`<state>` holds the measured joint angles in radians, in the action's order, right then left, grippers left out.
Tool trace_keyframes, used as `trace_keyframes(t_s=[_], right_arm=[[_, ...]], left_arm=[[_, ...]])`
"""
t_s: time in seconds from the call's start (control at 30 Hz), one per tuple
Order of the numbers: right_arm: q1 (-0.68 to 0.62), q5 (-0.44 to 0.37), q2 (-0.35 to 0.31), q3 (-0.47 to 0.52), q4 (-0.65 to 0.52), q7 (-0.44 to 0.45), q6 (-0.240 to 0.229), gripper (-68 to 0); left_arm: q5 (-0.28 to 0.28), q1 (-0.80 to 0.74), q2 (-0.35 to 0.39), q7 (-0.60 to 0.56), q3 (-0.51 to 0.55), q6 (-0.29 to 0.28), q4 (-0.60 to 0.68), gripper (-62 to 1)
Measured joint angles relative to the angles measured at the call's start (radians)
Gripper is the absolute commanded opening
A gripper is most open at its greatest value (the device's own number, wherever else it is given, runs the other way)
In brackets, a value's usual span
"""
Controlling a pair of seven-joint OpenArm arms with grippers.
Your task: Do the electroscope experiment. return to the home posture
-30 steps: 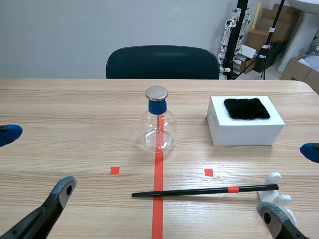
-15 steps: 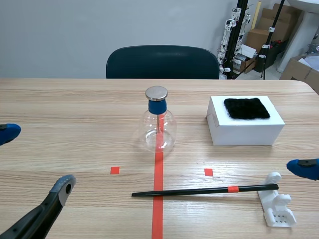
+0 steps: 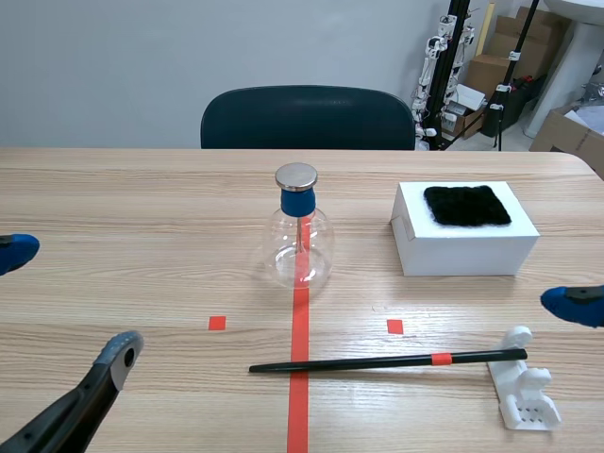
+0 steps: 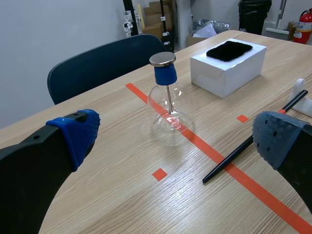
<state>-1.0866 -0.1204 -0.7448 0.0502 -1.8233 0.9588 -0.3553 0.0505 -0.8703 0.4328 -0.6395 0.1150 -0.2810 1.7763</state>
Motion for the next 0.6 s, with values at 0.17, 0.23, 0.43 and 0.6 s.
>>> trace_keyframes(t_s=[0.17, 0.23, 0.43, 0.6], right_arm=[[0.0, 0.0, 0.0, 0.0, 0.0, 0.035, 0.0, -0.1], [0.0, 0.0, 0.0, 0.0, 0.0, 0.031, -0.001, -0.1], [0.0, 0.0, 0.0, 0.0, 0.0, 0.031, 0.0, -0.1], [0.0, 0.0, 0.002, 0.0, 0.0, 0.031, 0.002, -0.1]], left_arm=[[0.0, 0.0, 0.0, 0.0, 0.0, 0.0, 0.0, 1.4], [0.0, 0.0, 0.0, 0.0, 0.0, 0.0, 0.0, 1.4], [0.0, 0.0, 0.0, 0.0, 0.0, 0.0, 0.0, 1.4], [0.0, 0.0, 0.0, 0.0, 0.0, 0.0, 0.0, 1.4]])
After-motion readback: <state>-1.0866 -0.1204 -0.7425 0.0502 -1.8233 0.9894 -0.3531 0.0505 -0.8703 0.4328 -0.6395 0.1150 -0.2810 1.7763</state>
